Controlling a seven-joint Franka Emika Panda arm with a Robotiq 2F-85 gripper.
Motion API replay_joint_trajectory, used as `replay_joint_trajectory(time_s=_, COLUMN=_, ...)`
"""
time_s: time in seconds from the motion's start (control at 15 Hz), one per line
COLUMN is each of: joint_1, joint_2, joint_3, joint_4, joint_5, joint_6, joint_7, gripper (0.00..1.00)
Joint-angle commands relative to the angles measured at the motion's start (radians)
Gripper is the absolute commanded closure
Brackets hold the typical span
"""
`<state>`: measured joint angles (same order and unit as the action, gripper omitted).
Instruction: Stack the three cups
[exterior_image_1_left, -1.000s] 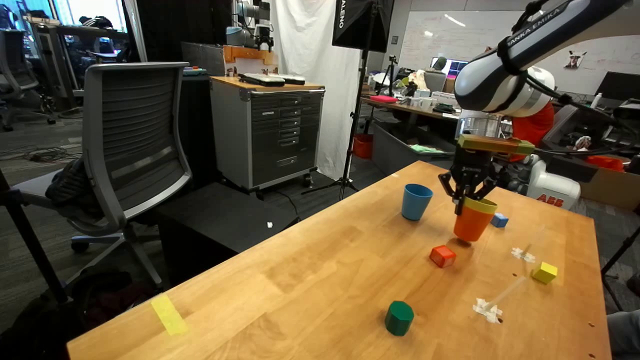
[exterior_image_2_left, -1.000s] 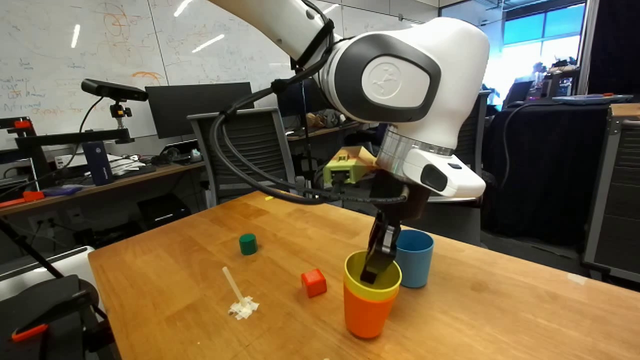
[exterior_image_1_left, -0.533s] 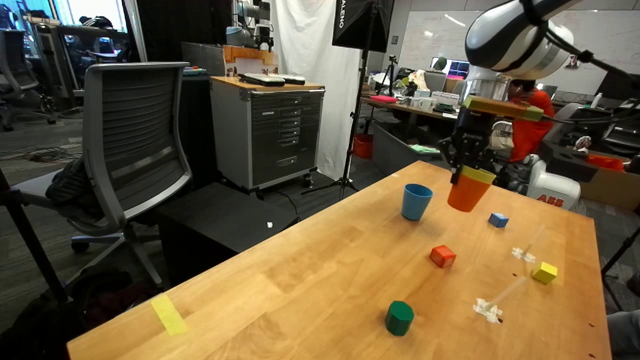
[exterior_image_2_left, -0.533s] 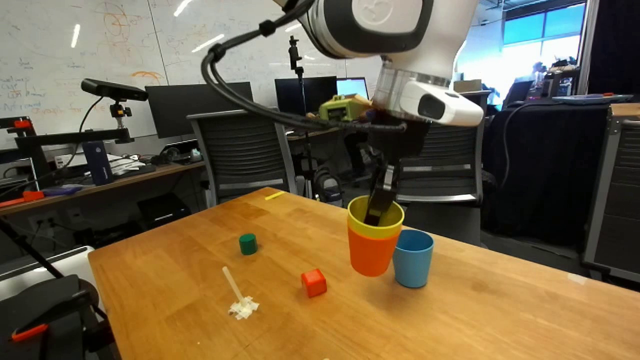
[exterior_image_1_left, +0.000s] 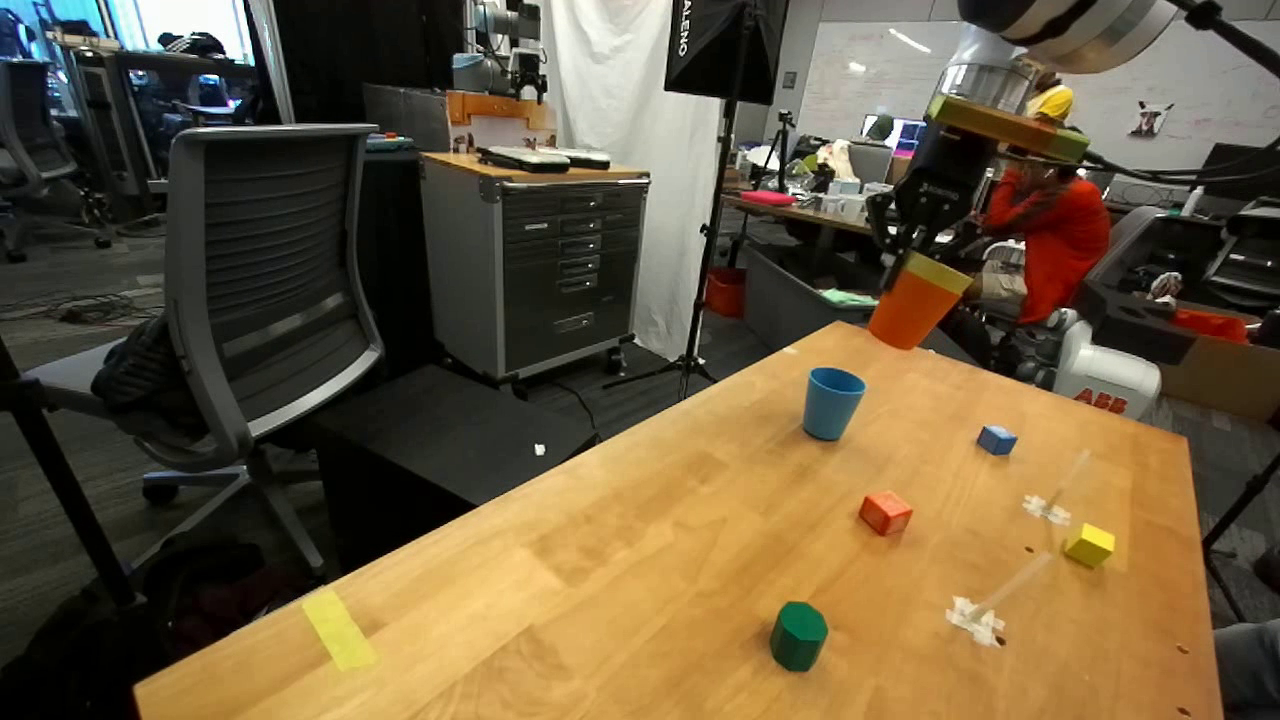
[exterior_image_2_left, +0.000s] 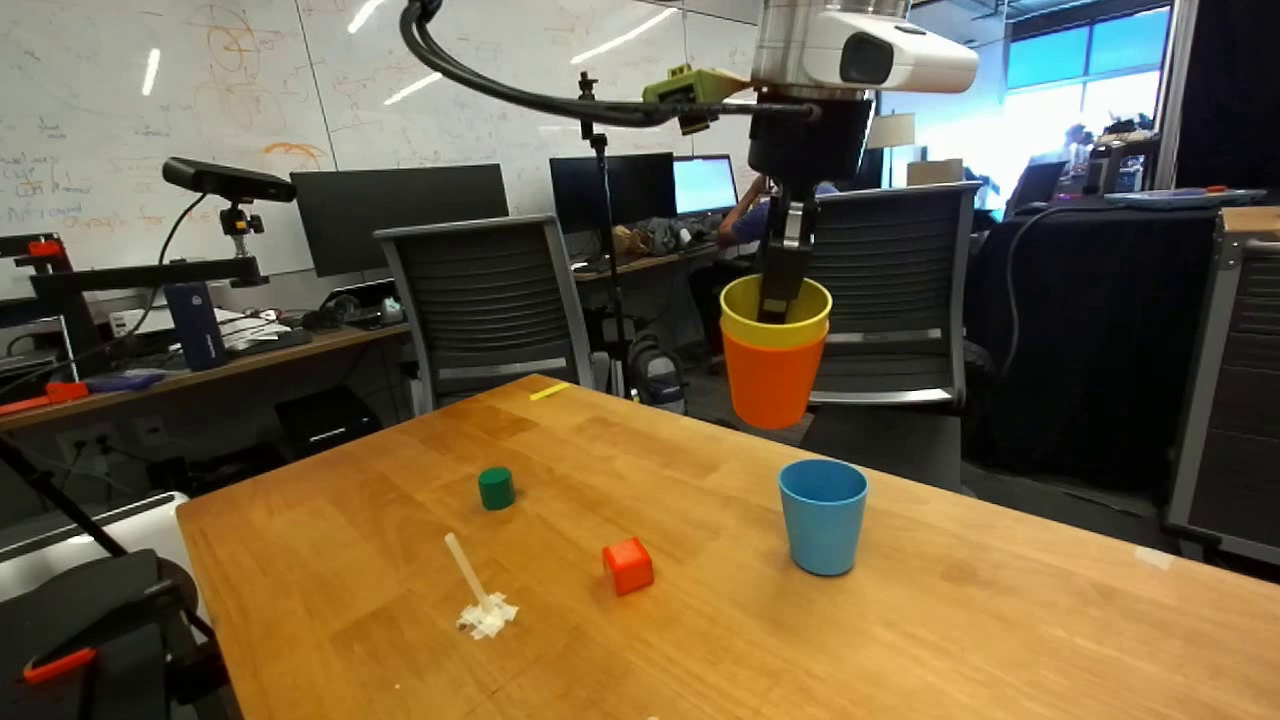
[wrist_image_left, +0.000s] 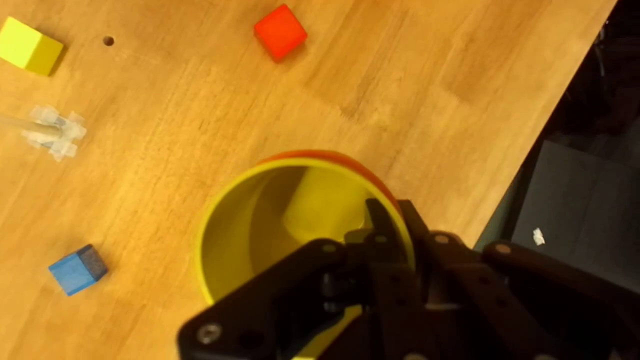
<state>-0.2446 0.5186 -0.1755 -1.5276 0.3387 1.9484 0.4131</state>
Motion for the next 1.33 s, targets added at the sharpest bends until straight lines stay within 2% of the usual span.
replay_joint_trajectory(time_s=0.0, joint_1=0.01, joint_2=0.037, joint_3=0.006, joint_4=0.085, joint_5=0.019, joint_6=-0.006, joint_7=0.068, gripper=0.98)
replay_joint_trajectory(time_s=0.8, joint_1=0.019, joint_2=0.264, joint_3=-0.016, joint_4=0.314, joint_5=-0.027, joint_6=-0.013, joint_7=0.276, gripper=0.98)
replay_joint_trajectory(time_s=1.27, joint_1=0.019, joint_2=0.338, joint_3=-0.013, joint_4=0.395, joint_5=-0.054, joint_6=-0.026, joint_7=0.35, gripper=0.98)
